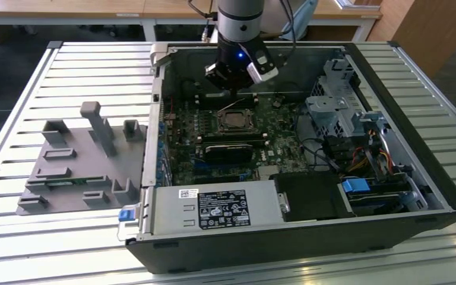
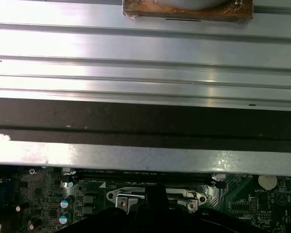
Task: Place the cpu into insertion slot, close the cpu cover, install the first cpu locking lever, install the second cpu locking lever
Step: 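Install the first cpu locking lever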
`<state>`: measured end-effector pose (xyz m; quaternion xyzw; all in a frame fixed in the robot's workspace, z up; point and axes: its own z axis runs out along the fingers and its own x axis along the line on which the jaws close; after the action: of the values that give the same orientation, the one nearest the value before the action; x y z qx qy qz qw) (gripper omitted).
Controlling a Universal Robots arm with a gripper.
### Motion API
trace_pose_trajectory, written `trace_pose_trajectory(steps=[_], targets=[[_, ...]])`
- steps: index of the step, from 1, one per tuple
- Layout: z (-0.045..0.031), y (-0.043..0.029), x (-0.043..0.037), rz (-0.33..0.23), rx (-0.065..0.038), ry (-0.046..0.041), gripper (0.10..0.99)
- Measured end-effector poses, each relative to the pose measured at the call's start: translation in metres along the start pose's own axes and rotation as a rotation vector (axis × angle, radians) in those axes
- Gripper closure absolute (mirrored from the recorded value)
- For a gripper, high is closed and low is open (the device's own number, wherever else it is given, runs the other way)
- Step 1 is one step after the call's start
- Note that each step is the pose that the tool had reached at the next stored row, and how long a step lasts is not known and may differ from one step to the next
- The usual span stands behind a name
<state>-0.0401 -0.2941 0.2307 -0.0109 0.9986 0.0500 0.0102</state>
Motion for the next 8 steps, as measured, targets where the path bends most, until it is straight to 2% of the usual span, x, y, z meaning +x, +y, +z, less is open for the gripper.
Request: trace_pose_trajectory(steps=[8], targets=[[0.0043,-0.0002,-0.0025,0.0,0.0,-0.0001,0.969]])
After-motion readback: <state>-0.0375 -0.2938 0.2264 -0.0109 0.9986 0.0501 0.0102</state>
